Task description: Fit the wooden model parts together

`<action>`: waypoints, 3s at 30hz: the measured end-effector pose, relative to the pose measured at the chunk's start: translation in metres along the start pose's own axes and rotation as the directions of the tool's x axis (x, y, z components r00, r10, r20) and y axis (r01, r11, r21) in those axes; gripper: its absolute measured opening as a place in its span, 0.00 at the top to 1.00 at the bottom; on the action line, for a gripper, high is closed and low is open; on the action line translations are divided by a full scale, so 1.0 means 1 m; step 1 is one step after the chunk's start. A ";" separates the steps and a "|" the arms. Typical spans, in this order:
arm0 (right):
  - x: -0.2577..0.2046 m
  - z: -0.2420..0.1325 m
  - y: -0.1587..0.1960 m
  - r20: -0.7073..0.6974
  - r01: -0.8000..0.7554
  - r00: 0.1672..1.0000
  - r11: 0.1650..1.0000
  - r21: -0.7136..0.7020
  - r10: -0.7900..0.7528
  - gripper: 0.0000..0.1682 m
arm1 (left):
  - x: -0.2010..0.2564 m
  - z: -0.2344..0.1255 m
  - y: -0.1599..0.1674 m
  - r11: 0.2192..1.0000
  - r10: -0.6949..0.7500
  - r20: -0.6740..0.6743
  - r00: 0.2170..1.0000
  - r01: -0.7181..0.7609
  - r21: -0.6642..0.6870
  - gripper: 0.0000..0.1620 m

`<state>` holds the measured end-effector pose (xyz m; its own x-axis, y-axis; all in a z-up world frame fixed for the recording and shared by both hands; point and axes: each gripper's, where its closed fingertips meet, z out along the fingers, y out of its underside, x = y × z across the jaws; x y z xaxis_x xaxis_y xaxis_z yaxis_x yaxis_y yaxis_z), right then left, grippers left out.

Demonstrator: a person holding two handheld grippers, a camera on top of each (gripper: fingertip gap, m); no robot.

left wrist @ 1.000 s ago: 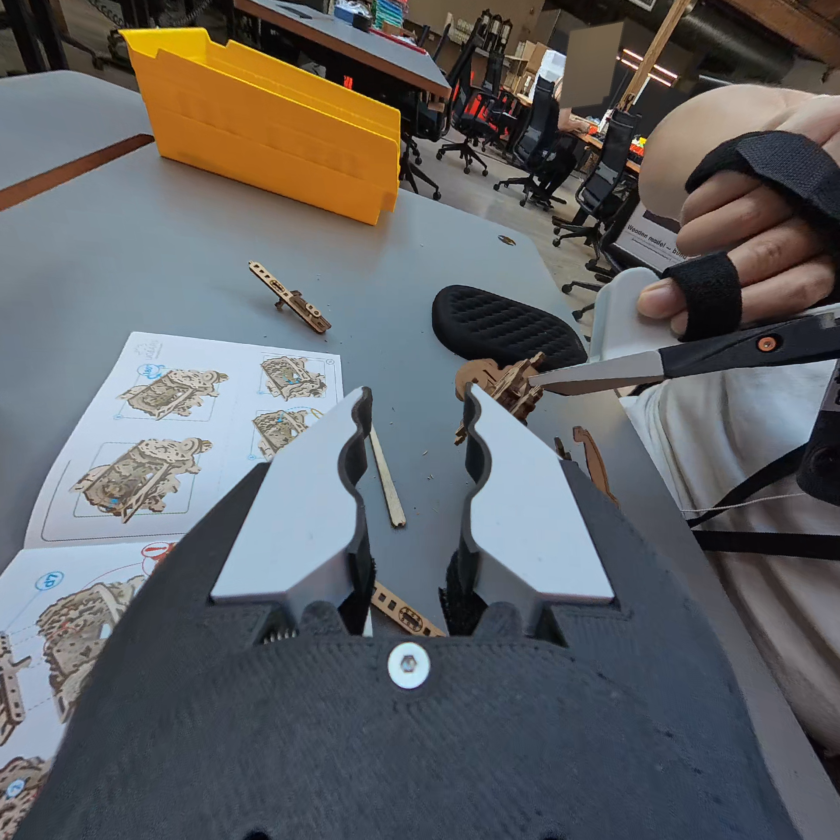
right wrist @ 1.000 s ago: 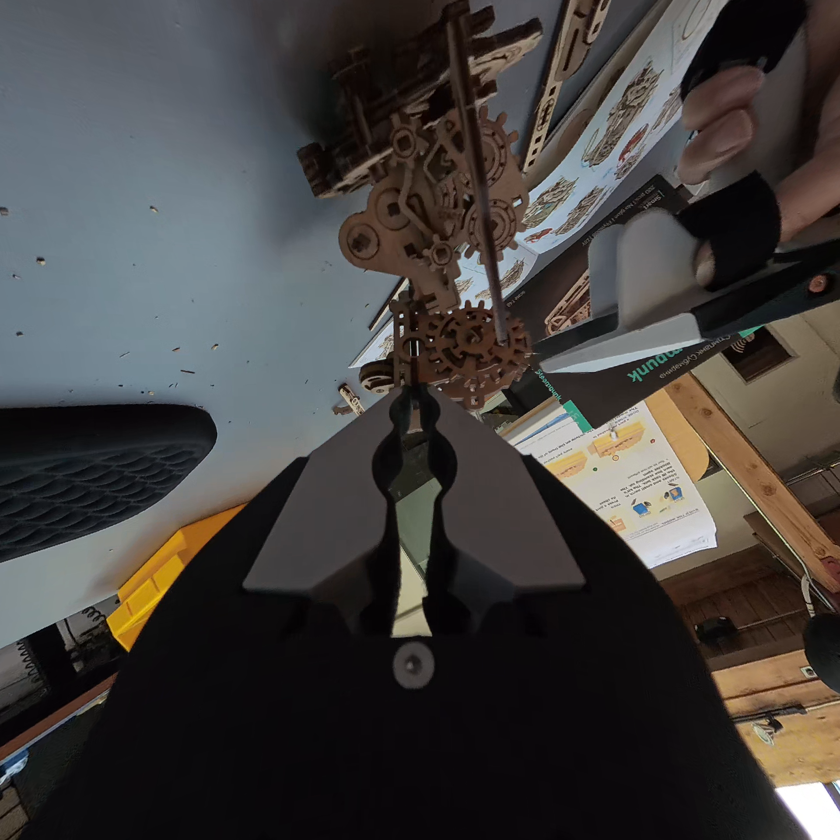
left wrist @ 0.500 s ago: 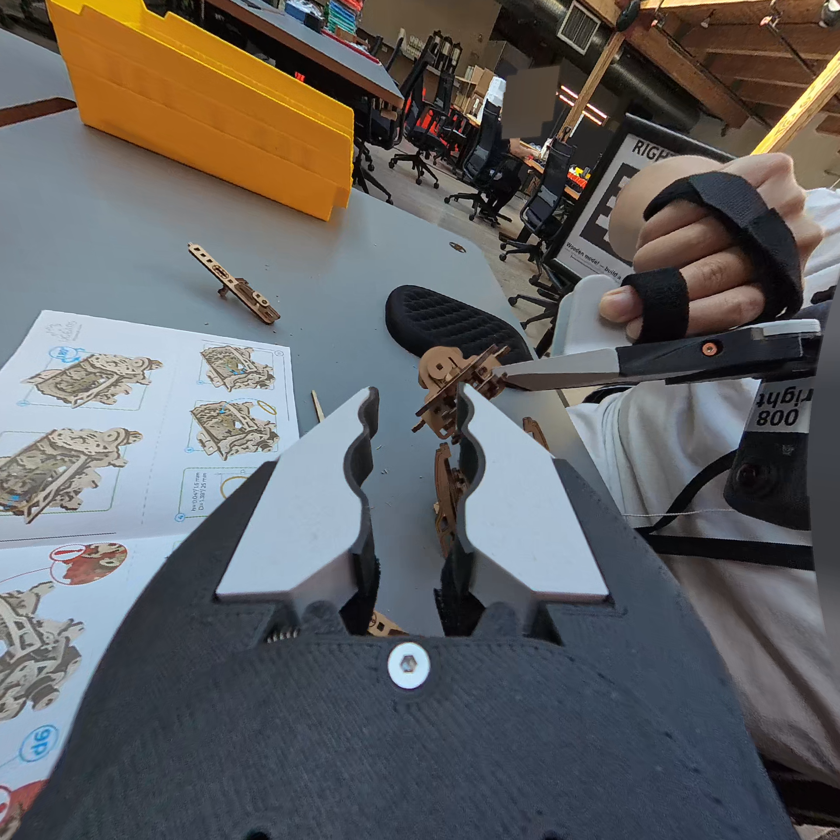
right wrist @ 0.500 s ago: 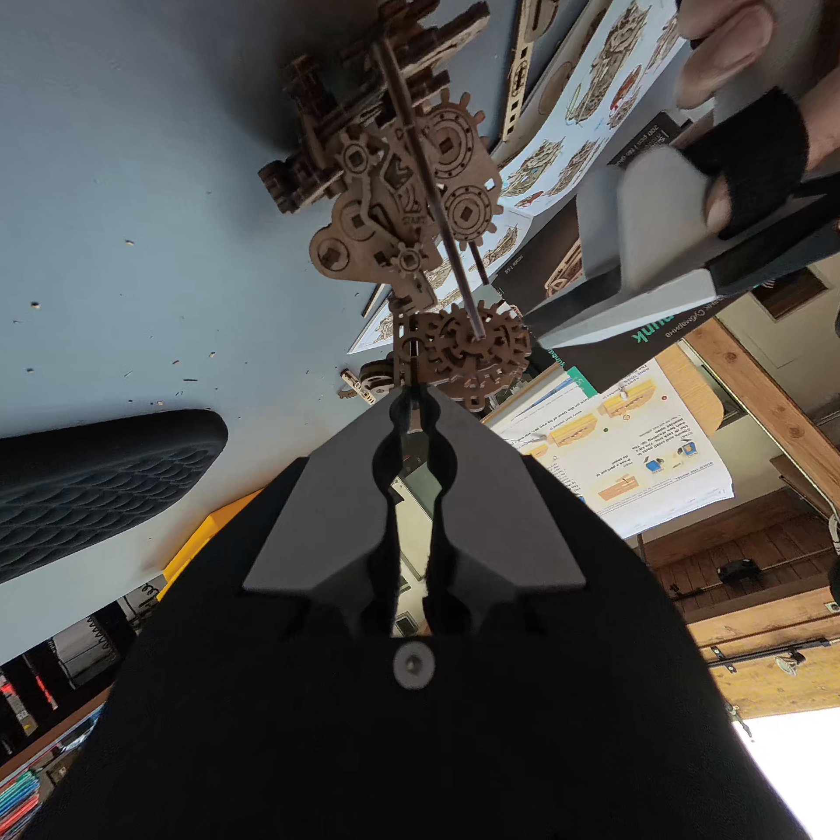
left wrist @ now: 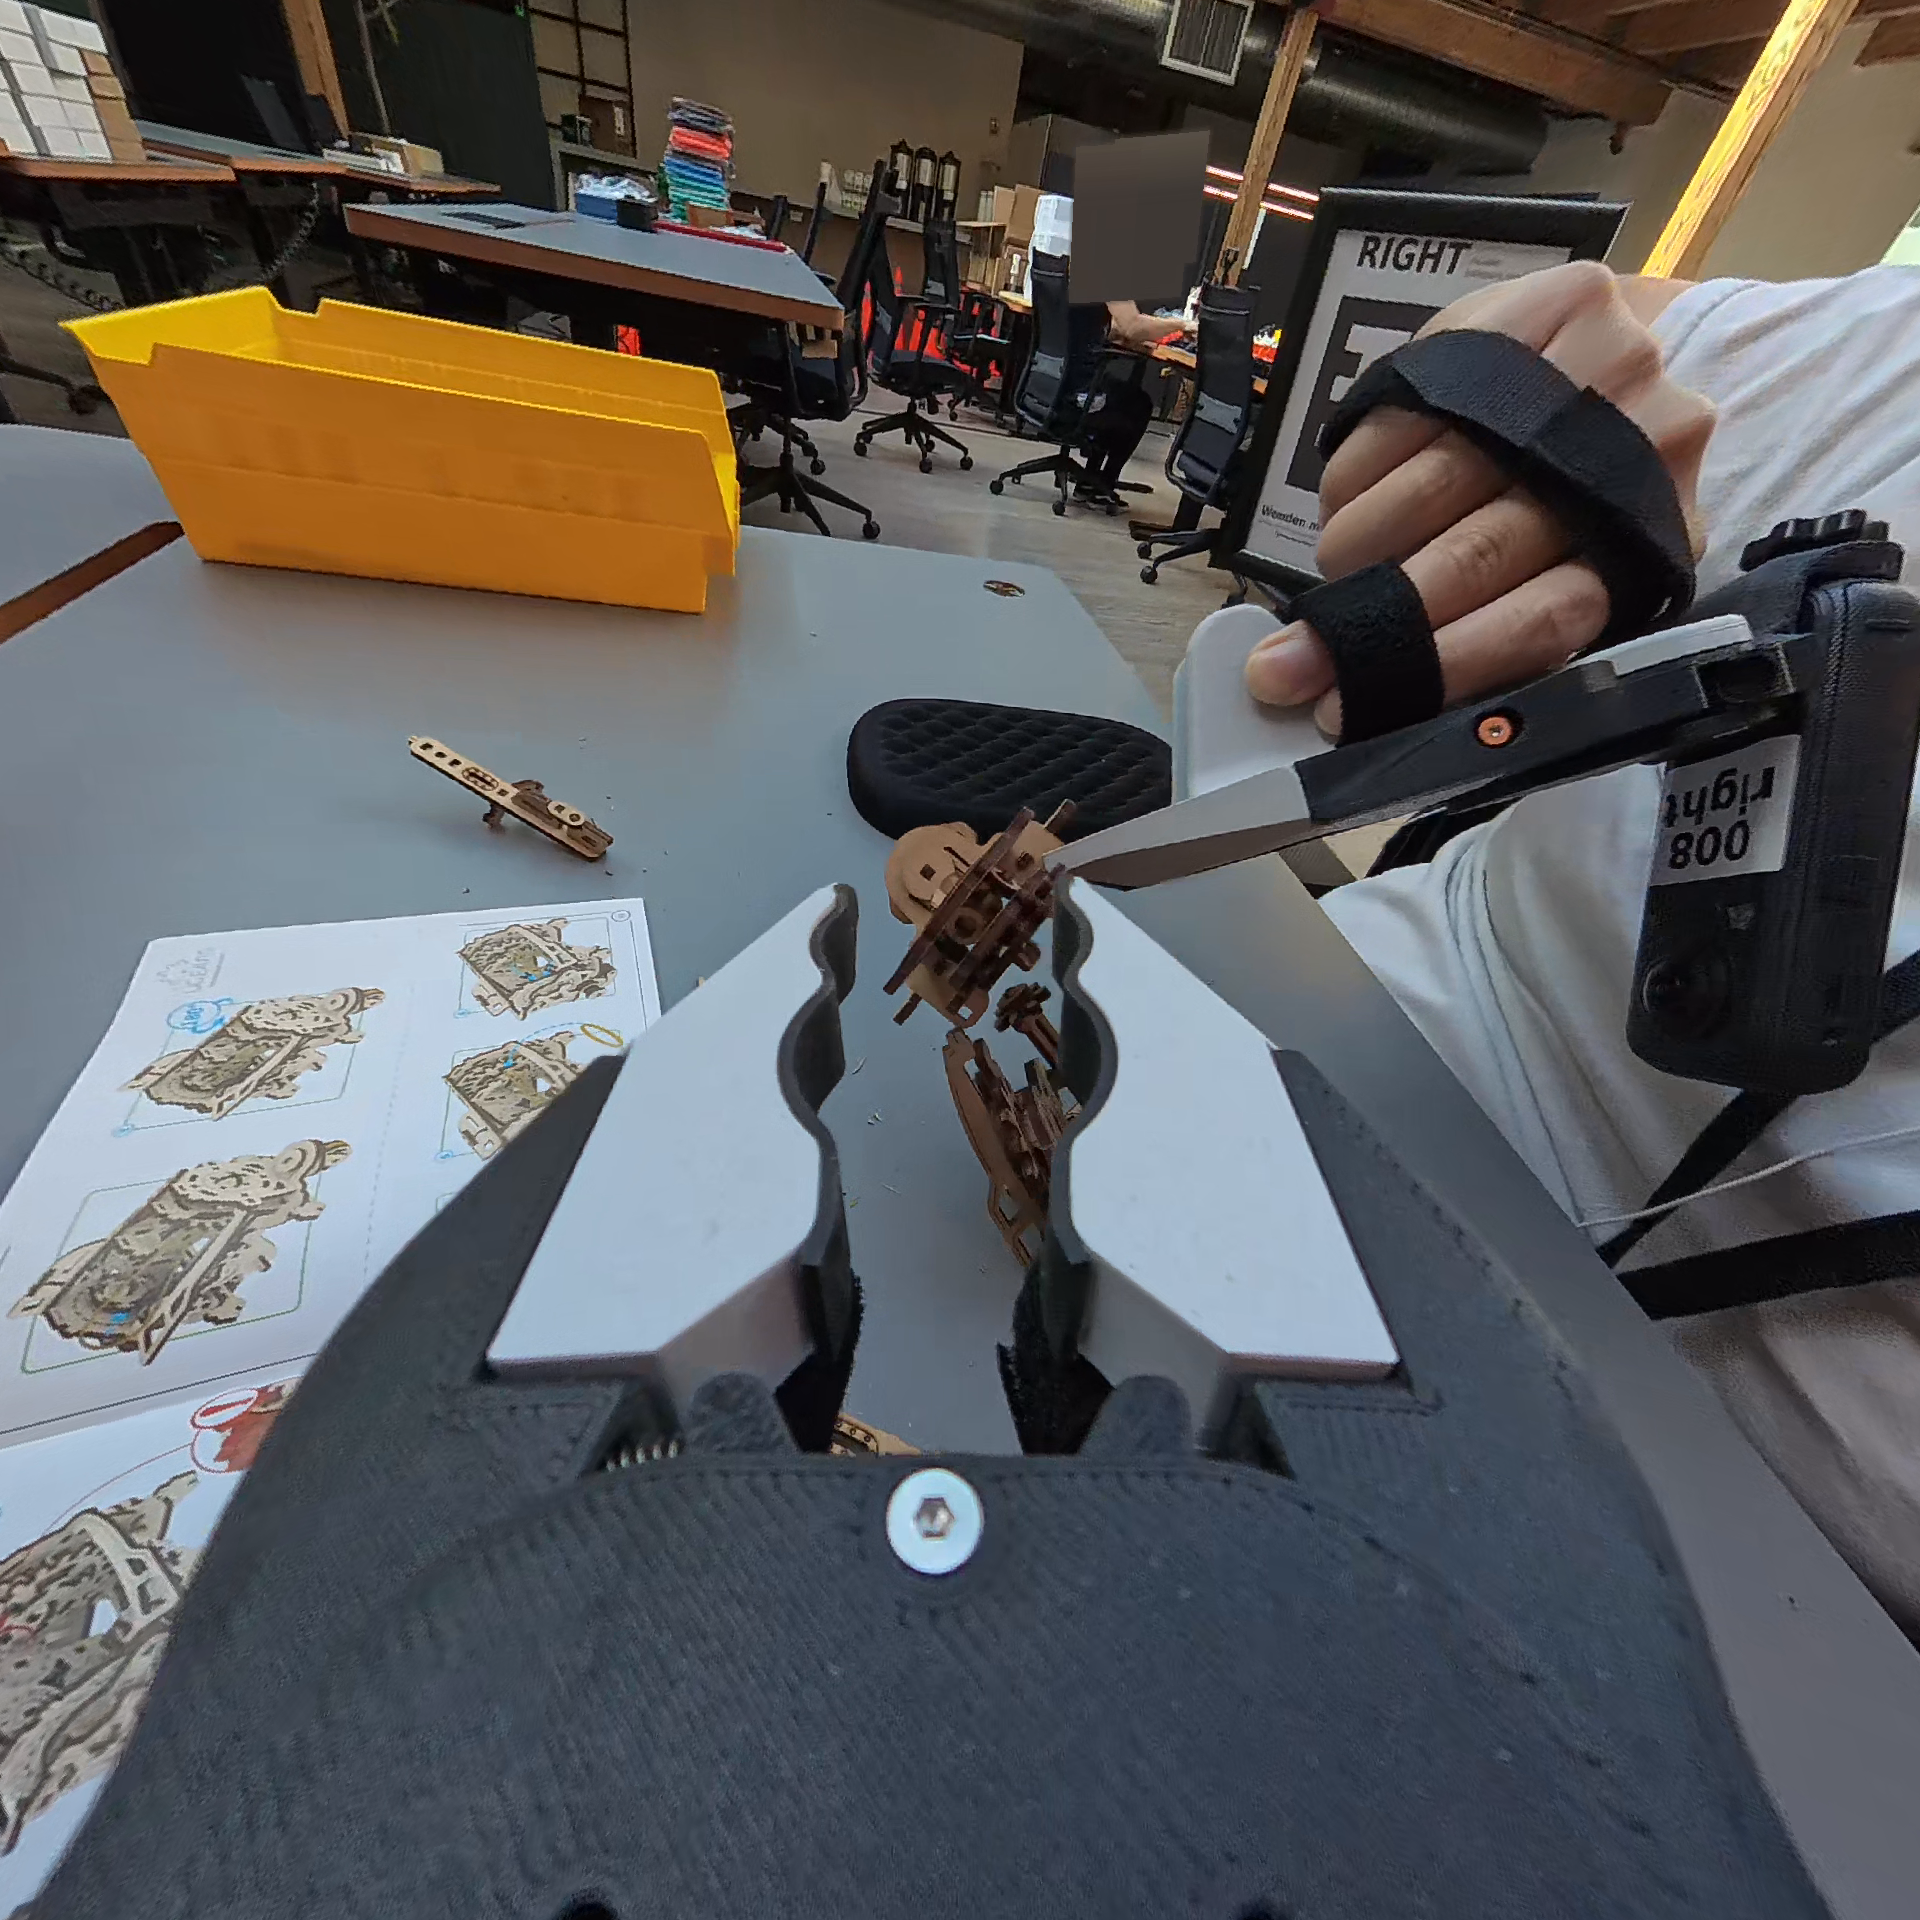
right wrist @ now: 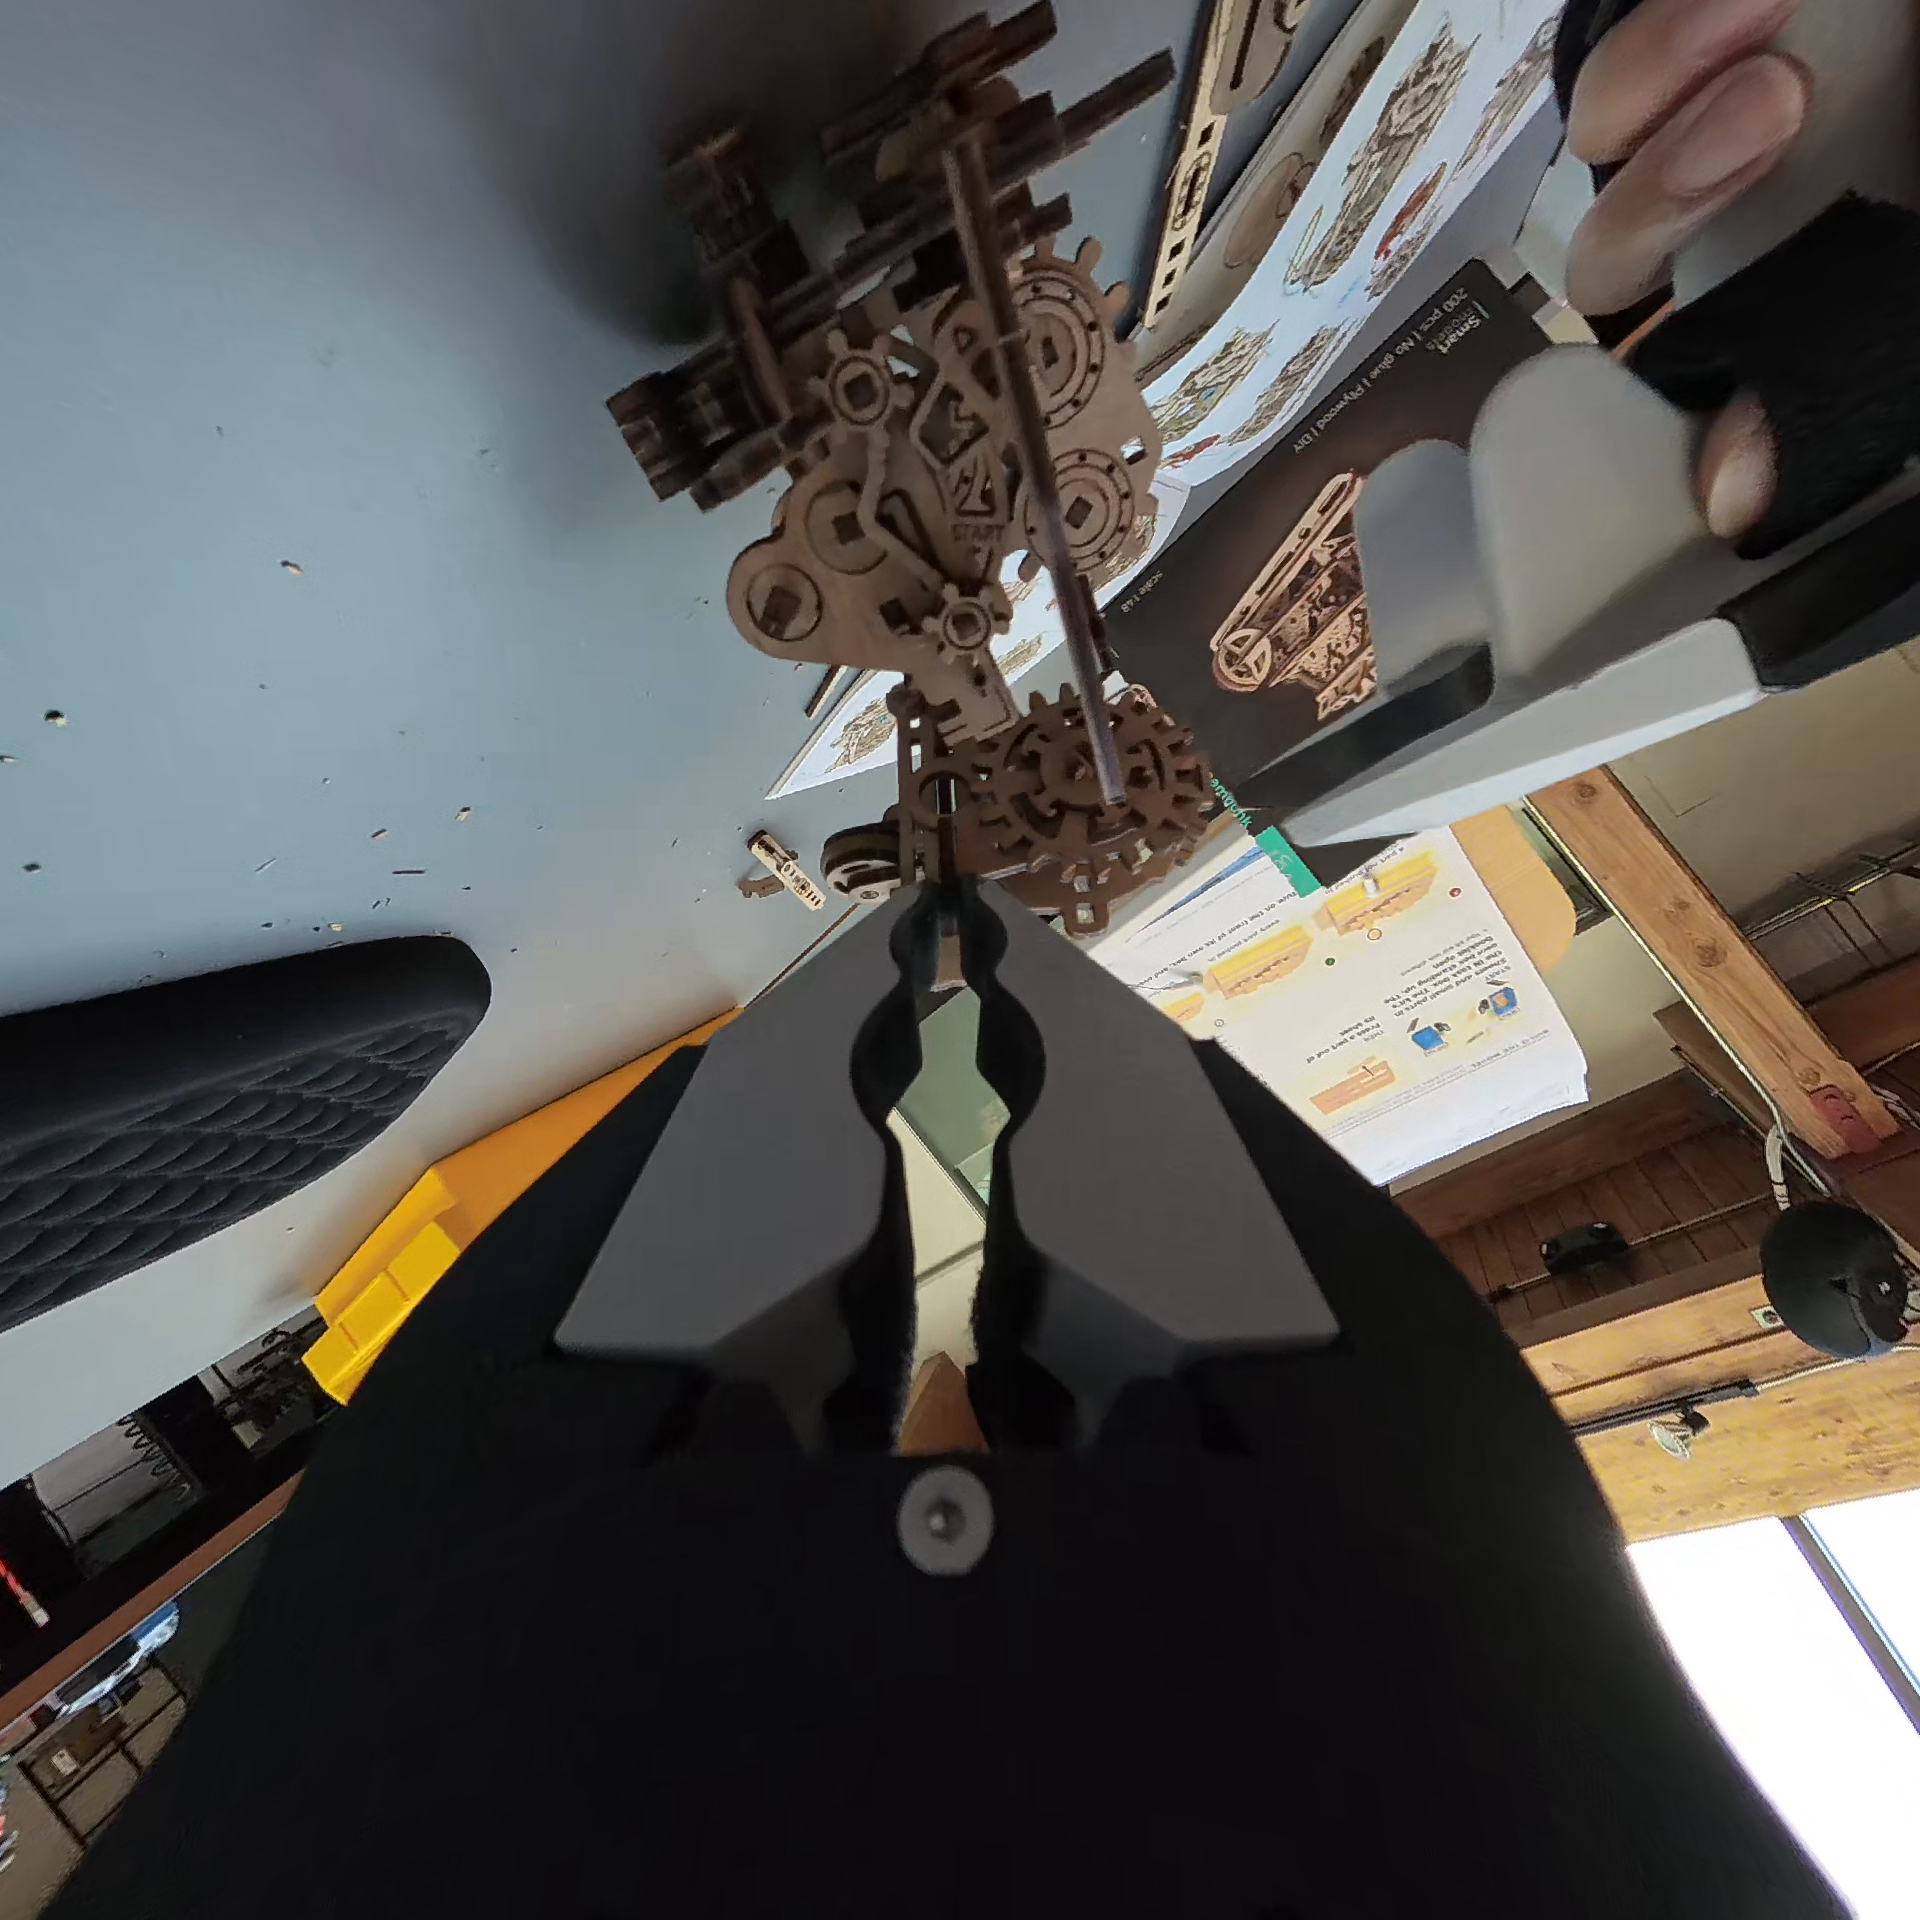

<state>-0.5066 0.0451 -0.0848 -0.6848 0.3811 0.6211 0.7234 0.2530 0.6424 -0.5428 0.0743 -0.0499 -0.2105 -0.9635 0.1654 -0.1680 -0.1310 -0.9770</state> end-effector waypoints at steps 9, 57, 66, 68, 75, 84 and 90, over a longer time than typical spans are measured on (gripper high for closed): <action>0.001 0.000 -0.003 -0.002 0.031 1.000 1.000 0.002 -0.031 0.98 | 0.017 0.004 -0.005 0.982 0.189 0.003 0.982 -0.189 -0.013 0.73; 0.013 0.009 0.001 -0.023 0.181 0.983 0.983 0.022 -0.180 0.98 | 0.004 0.009 0.016 0.810 0.578 0.156 0.801 -0.541 -0.224 0.82; 0.017 0.009 0.003 -0.067 0.229 0.971 0.974 0.001 -0.228 0.98 | 0.003 0.014 0.024 0.797 0.590 0.147 0.794 -0.543 -0.266 0.78; 0.019 0.008 0.002 -0.077 0.242 0.967 0.970 -0.004 -0.242 0.98 | 0.000 0.014 0.025 0.794 0.594 0.158 0.789 -0.544 -0.274 0.76; 0.023 0.005 0.004 -0.093 0.281 0.955 0.959 -0.032 -0.282 0.98 | 0.002 0.015 0.022 0.762 0.639 0.174 0.749 -0.588 -0.271 0.82; 0.023 0.003 0.006 -0.099 0.268 0.958 0.963 -0.037 -0.271 0.98 | 0.001 0.016 0.023 0.726 0.680 0.181 0.710 -0.618 -0.302 0.83; 0.026 0.004 0.009 -0.117 0.156 0.981 0.988 -0.021 -0.157 0.91 | -0.001 0.015 0.025 0.702 0.705 0.181 0.686 -0.638 -0.316 0.83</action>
<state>-0.5176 0.0607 -0.0644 -0.7955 0.2298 0.5606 0.6059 0.2904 0.7407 -0.5321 0.0680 -0.0768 -0.0882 -0.7954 -0.5997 -0.2882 0.5967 -0.7490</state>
